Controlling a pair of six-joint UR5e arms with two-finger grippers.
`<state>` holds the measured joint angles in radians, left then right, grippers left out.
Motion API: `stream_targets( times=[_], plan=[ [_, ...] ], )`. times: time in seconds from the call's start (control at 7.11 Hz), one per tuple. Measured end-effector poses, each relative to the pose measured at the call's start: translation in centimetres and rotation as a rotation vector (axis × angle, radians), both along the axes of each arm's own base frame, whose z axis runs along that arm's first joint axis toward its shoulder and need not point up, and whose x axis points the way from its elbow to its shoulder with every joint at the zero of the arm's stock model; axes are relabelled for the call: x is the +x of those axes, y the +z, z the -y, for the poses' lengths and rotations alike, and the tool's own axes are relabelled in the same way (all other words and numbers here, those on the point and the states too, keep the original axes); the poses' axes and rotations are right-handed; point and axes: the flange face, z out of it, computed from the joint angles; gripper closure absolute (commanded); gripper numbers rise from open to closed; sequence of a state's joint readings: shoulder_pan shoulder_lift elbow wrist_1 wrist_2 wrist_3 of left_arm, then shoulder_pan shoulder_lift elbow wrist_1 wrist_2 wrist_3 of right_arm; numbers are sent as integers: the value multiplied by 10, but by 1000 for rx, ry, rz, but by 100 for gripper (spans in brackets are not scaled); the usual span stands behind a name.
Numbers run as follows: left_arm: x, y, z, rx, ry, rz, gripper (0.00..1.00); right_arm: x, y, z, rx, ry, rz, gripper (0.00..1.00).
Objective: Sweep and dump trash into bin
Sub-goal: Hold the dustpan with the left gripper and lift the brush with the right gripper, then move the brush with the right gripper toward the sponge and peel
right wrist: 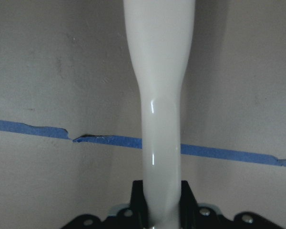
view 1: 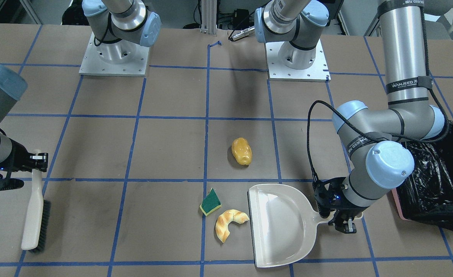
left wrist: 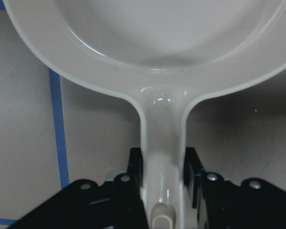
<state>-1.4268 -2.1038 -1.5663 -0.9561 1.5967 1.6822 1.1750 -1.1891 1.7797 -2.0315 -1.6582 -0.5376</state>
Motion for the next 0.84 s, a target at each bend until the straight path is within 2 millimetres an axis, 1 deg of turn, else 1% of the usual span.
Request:
stream_targets(
  times=[0.28,0.42,0.56,0.7,0.84],
  plan=[
    [-1,7,-1,-10,-10,5,100,3,8,1,-10,-29,-9,100],
    [-1,7,-1,-9,-18,7,100,15,14,1,-14,-69,-15,100],
    [-2,7,-2,-4,-24,12,100,39,17,3,-17,-100,-13,100],
    [-4,8,-3,4,-31,24,100,75,20,5,-24,-135,-5,100],
    [-7,6,-5,14,-39,43,100,119,22,6,-31,-184,4,100]
  ],
)
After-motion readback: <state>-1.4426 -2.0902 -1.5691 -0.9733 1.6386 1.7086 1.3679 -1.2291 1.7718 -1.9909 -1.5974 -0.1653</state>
